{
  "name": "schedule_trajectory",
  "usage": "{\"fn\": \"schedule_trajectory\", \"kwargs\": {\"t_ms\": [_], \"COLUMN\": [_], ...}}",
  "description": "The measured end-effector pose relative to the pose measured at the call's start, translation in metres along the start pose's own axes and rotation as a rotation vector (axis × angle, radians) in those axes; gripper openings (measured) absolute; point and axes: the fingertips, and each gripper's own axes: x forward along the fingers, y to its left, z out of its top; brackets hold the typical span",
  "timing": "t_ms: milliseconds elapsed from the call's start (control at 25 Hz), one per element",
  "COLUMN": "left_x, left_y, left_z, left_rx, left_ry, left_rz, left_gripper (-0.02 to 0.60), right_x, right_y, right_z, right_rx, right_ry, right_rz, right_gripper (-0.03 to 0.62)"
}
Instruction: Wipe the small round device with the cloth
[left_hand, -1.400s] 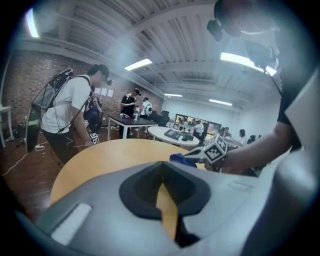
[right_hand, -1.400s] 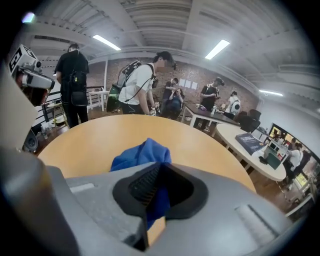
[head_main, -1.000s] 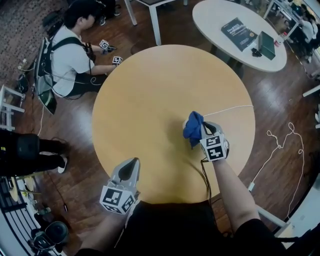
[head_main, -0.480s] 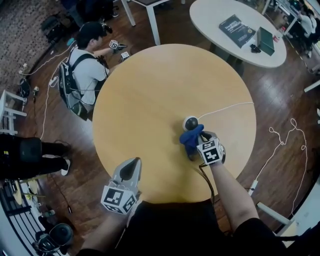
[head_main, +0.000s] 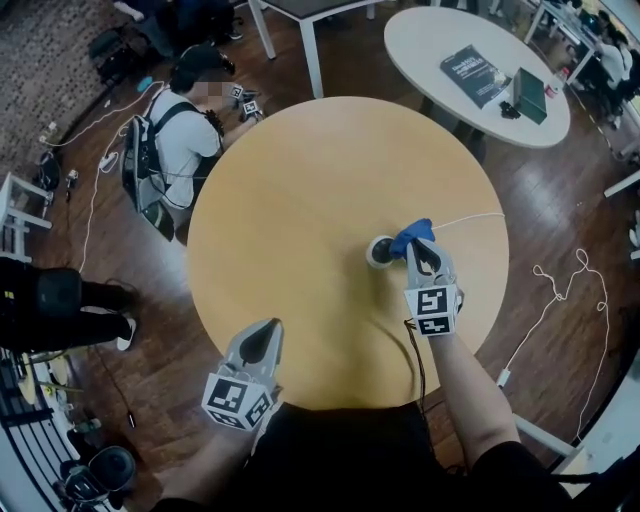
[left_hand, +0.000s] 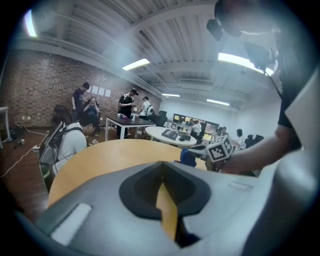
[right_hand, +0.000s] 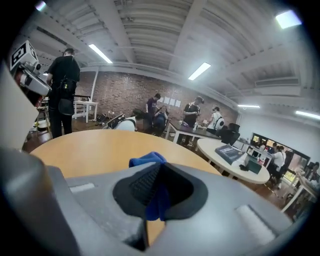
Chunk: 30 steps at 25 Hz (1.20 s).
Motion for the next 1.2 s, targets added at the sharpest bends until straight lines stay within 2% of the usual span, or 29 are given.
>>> {"fn": "schedule_trajectory", "kwargs": {"t_ms": [80,240,520,920,1040,1120,1200], "left_x": [-0.004,-0.016,-0.024,-0.022,-0.023,-0.023,-0.023], "left_y": [0.001,0.006,0.013,0.008,0.008,0.008,0.007], "left_z": [0.000,-0.004,-0.012,-0.006,-0.007,-0.007,-0.006], "left_rx": [-0.002,-0.012,-0.044,-0.046,-0.042,-0.041,-0.039], "left_ry": [-0.003,-0.002,-0.007,-0.018,-0.016,-0.016,-0.017], "left_rz": [0.015,0.046,0.083,0.066,0.067,0.067,0.066], "left_gripper": [0.003,0.003,0.003,0.003,0.003,0.003,0.003], "right_x": [0.011,0.034,0.038,0.038,0.034,0.032,0.029], "right_y": [0.006,0.031,0.046,0.077,0.093,0.109,0.122], "right_z": [0.006,-0.016,-0.022,-0.015,-0.021,-0.031,-0.044], "right_rx": [-0.025,-0.092,-0.160,-0.493,-0.605,-0.629,-0.610], "right_ry": [0.000,0.115,0.133,0.139,0.143,0.161,0.184], "right_rz": [0.038,0.124,0.144,0.192,0.236,0.291,0.333], "right_gripper": [0.018,0.018,0.018,0.018,0.018,0.018,0.018]}}
